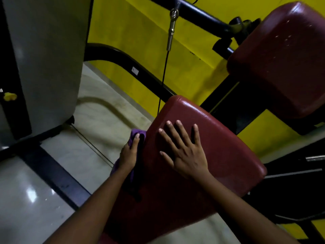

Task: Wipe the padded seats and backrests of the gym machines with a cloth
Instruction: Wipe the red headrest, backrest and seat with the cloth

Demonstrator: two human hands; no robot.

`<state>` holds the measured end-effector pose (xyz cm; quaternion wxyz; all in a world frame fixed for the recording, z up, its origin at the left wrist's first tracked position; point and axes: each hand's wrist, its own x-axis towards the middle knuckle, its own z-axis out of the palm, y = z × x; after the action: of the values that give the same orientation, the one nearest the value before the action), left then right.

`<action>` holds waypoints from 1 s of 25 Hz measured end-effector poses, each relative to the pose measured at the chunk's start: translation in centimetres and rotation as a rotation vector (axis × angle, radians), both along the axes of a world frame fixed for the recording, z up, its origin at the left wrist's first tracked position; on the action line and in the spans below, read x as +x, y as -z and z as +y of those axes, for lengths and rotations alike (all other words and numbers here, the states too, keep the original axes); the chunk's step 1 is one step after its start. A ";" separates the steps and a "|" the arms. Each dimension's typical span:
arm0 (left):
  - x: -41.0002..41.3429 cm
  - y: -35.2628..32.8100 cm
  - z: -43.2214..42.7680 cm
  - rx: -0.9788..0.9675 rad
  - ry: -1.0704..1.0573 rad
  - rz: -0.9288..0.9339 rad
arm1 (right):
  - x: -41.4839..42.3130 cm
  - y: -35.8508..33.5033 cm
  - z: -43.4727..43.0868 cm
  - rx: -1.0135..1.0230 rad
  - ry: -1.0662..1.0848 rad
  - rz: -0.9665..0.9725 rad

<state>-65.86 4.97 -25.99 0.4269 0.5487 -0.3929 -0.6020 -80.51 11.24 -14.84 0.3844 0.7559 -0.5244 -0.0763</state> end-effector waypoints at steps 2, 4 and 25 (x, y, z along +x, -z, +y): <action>0.5 2.8 1.1 0.060 -0.007 -0.010 | -0.1 0.1 -0.2 -0.005 -0.003 0.006; 1.1 5.9 2.8 0.148 -0.008 -0.048 | 0.0 0.4 0.0 -0.003 0.007 0.006; 2.4 16.6 5.8 0.270 -0.075 -0.060 | -0.9 11.6 6.8 0.026 -0.192 0.310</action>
<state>-63.45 10.77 -42.60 0.3593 0.6333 -0.3000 -0.6163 -81.42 18.04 -26.47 0.4561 0.7866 -0.3835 -0.1616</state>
